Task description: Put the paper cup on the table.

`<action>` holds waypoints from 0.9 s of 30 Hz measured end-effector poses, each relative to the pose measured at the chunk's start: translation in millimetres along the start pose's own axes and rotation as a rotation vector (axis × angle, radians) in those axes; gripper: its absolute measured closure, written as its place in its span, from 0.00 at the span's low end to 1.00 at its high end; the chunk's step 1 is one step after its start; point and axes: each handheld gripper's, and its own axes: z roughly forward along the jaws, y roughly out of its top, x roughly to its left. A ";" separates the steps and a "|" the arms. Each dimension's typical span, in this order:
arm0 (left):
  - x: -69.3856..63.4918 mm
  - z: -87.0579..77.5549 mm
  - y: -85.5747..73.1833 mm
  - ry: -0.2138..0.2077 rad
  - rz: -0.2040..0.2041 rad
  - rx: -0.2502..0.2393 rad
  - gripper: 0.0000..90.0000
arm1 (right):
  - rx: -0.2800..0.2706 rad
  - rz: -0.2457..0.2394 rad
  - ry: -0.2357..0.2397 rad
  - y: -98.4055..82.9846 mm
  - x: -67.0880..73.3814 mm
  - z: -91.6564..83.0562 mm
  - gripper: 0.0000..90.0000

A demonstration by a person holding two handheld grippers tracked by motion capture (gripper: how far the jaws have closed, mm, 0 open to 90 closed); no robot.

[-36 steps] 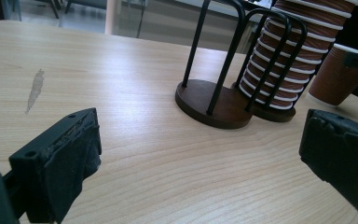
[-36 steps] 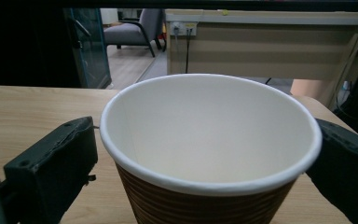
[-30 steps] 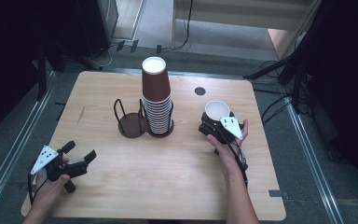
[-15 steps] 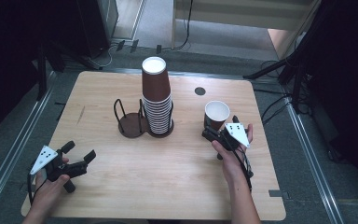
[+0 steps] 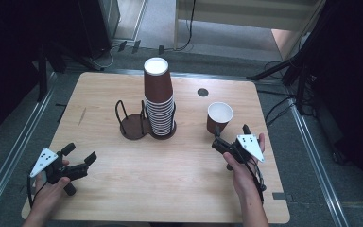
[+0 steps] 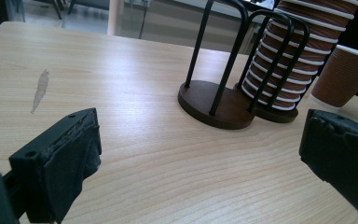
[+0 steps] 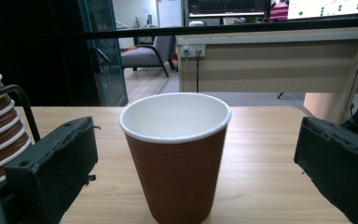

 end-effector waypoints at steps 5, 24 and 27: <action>0.3 -0.4 0.0 0.002 -0.002 0.001 0.00 | -0.003 -0.003 -0.010 -3.8 -9.0 -13.1 0.00; 0.8 -0.7 0.0 0.009 -0.006 0.005 0.00 | 0.038 0.003 -0.083 -25.3 -47.8 -56.5 0.00; 1.4 -1.7 0.3 0.011 -0.006 0.003 0.00 | 0.035 -0.006 -0.088 -25.6 -51.1 -62.4 0.00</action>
